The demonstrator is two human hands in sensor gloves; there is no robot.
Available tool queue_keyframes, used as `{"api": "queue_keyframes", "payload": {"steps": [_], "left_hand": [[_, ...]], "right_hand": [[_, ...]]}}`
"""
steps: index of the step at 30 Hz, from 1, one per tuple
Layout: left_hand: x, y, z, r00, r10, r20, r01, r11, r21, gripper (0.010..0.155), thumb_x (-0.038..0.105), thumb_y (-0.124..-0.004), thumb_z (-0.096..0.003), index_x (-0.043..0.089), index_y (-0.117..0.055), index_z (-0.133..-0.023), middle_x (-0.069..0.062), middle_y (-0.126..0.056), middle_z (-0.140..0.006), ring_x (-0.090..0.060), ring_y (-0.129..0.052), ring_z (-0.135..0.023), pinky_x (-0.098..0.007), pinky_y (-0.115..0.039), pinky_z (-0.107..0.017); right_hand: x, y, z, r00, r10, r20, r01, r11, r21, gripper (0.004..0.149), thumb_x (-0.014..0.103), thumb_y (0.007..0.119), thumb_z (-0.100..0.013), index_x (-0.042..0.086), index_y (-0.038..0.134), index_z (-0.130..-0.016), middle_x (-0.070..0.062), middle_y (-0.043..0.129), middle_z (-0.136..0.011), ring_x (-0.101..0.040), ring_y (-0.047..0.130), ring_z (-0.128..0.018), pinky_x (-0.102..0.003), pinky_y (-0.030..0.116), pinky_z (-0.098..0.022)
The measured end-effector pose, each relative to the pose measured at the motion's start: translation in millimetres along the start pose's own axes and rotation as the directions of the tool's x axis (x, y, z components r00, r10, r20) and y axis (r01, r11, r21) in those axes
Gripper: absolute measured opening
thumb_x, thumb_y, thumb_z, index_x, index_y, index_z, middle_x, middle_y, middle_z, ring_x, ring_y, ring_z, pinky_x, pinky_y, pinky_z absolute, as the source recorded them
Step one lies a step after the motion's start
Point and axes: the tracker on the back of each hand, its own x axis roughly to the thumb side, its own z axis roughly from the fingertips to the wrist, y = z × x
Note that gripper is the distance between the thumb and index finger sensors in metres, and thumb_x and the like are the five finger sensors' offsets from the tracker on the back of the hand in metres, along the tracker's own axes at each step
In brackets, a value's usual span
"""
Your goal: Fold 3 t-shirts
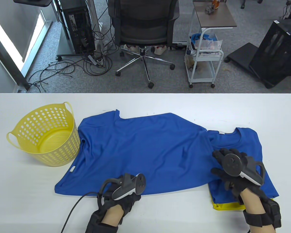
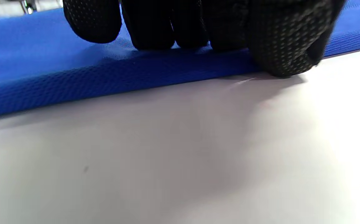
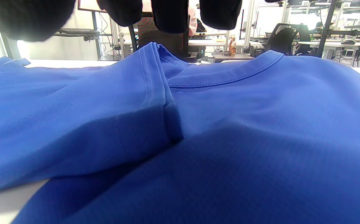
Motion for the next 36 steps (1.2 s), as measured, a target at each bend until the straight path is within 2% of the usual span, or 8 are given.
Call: {"api": "queue_keyframes", "payload": {"steps": [5, 8, 10, 20, 24, 30, 33, 36], "left_hand": [[0.3, 0.1, -1.9, 1.000, 0.005, -0.002, -0.005, 1.000, 0.025, 0.044, 0.053, -0.082, -0.0363, 0.041, -0.077, -0.079, 0.005, -0.072, -0.094, -0.021, -0.075, -0.083, -0.046, -0.071, -0.064], [1.4, -0.1, -1.1, 1.000, 0.021, 0.011, -0.022, 0.999, 0.025, 0.048, 0.051, -0.082, -0.0370, 0.042, -0.073, -0.083, 0.005, -0.070, -0.095, -0.022, -0.074, -0.084, -0.046, -0.070, -0.064], [4.5, 0.9, -0.8, 1.000, 0.023, 0.013, -0.024, 0.999, 0.025, 0.045, 0.048, -0.083, -0.0378, 0.043, -0.075, -0.081, 0.005, -0.071, -0.094, -0.022, -0.074, -0.084, -0.046, -0.070, -0.065], [0.3, 5.8, -1.0, 0.995, 0.091, 0.049, -0.096, 0.988, 0.121, 0.040, 0.047, -0.084, -0.0380, 0.032, -0.084, -0.076, 0.004, -0.083, -0.081, -0.019, -0.083, -0.075, -0.041, -0.077, -0.060], [-6.7, 20.7, 3.0, 0.984, 0.169, 0.047, -0.175, 0.956, 0.236, 0.040, 0.047, -0.084, -0.0384, 0.031, -0.085, -0.075, 0.003, -0.084, -0.081, -0.020, -0.083, -0.074, -0.041, -0.077, -0.060], [-10.4, 49.2, 4.6, 0.971, 0.240, 0.015, -0.231, 0.915, 0.330, 0.041, 0.048, -0.082, -0.0399, 0.030, -0.084, -0.077, 0.002, -0.081, -0.083, -0.021, -0.080, -0.076, -0.043, -0.074, -0.062], [-10.8, 66.7, 0.1, 0.971, 0.241, 0.001, -0.225, 0.906, 0.359, 0.041, 0.048, -0.081, -0.0402, 0.030, -0.083, -0.077, 0.002, -0.080, -0.084, -0.021, -0.079, -0.078, -0.043, -0.073, -0.063], [-9.3, 85.5, -6.5, 0.968, 0.250, 0.000, -0.230, 0.890, 0.394, 0.041, 0.049, -0.079, -0.0408, 0.032, -0.082, -0.077, 0.003, -0.079, -0.085, -0.021, -0.077, -0.079, -0.044, -0.071, -0.064]], "right_hand": [[-1.6, -0.9, -0.2, 1.000, -0.012, -0.001, 0.012, 1.000, -0.003, 0.069, 0.050, 0.079, -0.037, 0.029, 0.056, -0.099, -0.009, 0.056, -0.110, -0.049, 0.053, -0.103, -0.072, 0.039, -0.072], [-1.9, -0.9, 0.2, 1.000, -0.009, -0.004, 0.009, 1.000, 0.002, 0.069, 0.050, 0.079, -0.037, 0.029, 0.056, -0.099, -0.009, 0.056, -0.110, -0.049, 0.053, -0.103, -0.072, 0.039, -0.072], [-2.2, -1.2, -0.2, 1.000, -0.015, -0.002, 0.015, 1.000, -0.002, 0.069, 0.050, 0.079, -0.037, 0.029, 0.056, -0.099, -0.009, 0.056, -0.110, -0.048, 0.053, -0.103, -0.072, 0.039, -0.072], [-2.8, -1.5, -0.4, 1.000, -0.024, -0.001, 0.024, 1.000, -0.001, 0.069, 0.050, 0.079, -0.037, 0.029, 0.057, -0.099, -0.009, 0.057, -0.110, -0.048, 0.054, -0.103, -0.072, 0.040, -0.072], [-2.4, -4.4, -0.1, 0.999, -0.039, 0.008, 0.039, 0.999, -0.011, 0.069, 0.050, 0.079, -0.037, 0.029, 0.056, -0.099, -0.009, 0.057, -0.110, -0.048, 0.055, -0.102, -0.072, 0.040, -0.072], [2.3, -16.9, 0.0, 0.994, -0.100, 0.036, 0.102, 0.994, -0.034, 0.068, 0.050, 0.079, -0.038, 0.028, 0.058, -0.099, -0.009, 0.062, -0.107, -0.046, 0.063, -0.098, -0.070, 0.045, -0.071], [13.9, -23.7, -3.0, 0.990, -0.125, 0.073, 0.127, 0.991, -0.029, 0.067, 0.050, 0.079, -0.039, 0.027, 0.060, -0.098, -0.009, 0.067, -0.104, -0.043, 0.069, -0.094, -0.069, 0.048, -0.070], [31.2, -25.4, -9.0, 0.982, -0.152, 0.112, 0.150, 0.988, 0.024, 0.066, 0.050, 0.078, -0.039, 0.026, 0.062, -0.098, -0.008, 0.070, -0.101, -0.041, 0.073, -0.091, -0.067, 0.051, -0.069]]}}
